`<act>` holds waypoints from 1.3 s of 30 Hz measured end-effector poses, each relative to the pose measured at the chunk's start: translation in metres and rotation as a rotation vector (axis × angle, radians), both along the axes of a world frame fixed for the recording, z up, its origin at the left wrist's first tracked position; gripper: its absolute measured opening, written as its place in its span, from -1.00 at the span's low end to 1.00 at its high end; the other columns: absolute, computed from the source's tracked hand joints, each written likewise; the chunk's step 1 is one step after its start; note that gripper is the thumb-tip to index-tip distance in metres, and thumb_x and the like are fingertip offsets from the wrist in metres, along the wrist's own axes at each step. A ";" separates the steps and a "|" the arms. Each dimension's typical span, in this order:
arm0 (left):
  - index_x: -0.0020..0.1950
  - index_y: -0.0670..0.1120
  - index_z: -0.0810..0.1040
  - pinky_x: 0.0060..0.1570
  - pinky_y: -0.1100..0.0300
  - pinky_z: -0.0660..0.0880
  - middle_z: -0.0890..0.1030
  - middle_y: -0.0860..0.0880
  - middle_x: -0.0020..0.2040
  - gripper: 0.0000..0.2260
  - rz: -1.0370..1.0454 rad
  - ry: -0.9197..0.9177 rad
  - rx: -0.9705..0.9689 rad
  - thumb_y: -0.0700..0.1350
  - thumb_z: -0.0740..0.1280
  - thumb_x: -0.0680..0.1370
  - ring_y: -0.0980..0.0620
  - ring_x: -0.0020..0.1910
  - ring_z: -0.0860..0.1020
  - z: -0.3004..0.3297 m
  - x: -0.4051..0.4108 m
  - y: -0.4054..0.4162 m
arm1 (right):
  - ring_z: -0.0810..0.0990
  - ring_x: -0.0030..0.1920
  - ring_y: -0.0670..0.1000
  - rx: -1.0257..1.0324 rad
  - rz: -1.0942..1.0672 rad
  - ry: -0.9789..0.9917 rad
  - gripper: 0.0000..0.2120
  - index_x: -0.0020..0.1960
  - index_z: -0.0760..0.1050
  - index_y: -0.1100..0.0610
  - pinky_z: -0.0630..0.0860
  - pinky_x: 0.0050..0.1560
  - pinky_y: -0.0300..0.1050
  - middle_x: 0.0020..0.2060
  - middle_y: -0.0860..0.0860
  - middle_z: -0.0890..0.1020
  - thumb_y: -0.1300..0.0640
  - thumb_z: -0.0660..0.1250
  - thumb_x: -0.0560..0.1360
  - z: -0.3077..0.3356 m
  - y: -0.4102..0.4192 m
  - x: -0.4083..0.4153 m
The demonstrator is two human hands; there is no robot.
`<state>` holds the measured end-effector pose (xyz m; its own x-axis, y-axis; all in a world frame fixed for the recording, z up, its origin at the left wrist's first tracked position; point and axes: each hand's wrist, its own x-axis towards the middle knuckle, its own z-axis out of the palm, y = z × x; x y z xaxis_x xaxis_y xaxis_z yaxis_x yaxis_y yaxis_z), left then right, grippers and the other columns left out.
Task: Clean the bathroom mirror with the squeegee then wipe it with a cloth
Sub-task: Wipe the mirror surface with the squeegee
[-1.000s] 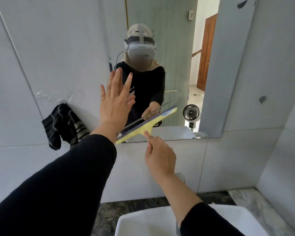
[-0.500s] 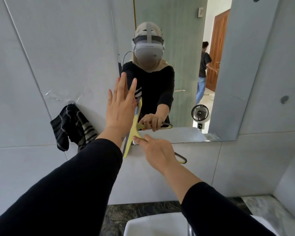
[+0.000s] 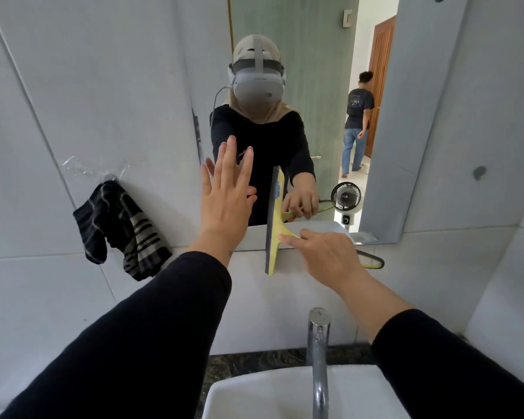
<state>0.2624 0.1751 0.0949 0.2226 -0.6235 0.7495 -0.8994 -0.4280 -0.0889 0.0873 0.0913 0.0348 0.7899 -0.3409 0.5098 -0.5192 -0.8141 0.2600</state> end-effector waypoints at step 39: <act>0.42 0.13 0.36 0.47 -0.23 -0.04 0.12 -0.06 0.55 -0.50 -0.533 -0.008 0.150 0.06 0.37 0.49 -0.10 0.55 -0.06 0.009 -0.159 -0.026 | 0.48 0.07 0.00 0.010 -0.183 0.078 -0.73 0.20 0.53 -0.21 0.06 0.38 0.08 -0.01 -0.16 0.65 0.03 0.30 0.54 0.079 0.000 -0.203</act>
<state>0.1035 0.1494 0.1040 -0.1580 -0.7484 0.6442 -0.9872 0.1040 -0.1213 -0.1159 0.0908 0.1141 0.7511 -0.4877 0.4449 -0.6376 -0.7105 0.2977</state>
